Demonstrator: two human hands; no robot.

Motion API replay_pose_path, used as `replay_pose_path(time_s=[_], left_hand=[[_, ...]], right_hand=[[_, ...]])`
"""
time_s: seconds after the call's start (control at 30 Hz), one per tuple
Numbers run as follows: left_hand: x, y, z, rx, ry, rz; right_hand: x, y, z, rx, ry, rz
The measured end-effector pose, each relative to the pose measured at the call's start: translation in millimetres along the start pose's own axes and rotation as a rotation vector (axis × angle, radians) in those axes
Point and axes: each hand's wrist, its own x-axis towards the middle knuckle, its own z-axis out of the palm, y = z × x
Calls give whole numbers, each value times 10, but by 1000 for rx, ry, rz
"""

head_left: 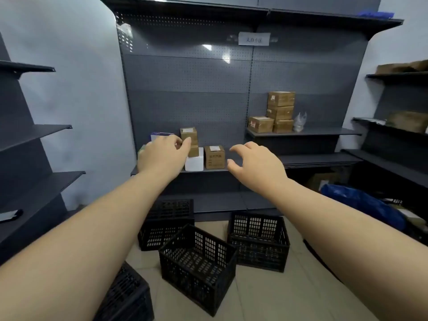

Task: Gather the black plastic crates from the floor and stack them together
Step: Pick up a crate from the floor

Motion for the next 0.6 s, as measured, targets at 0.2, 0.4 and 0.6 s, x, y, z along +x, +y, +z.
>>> replay_pose_path(time_s=[0.2, 0.4, 0.6], left_hand=[[749, -147, 859, 159, -83, 103], [1747, -108, 1736, 153, -149, 170], [2252, 46, 2654, 145, -283, 205]], right_hand=[[667, 435, 548, -86, -84, 83], [1473, 1051, 1009, -81, -84, 198], [1831, 1709, 1604, -96, -139, 317]])
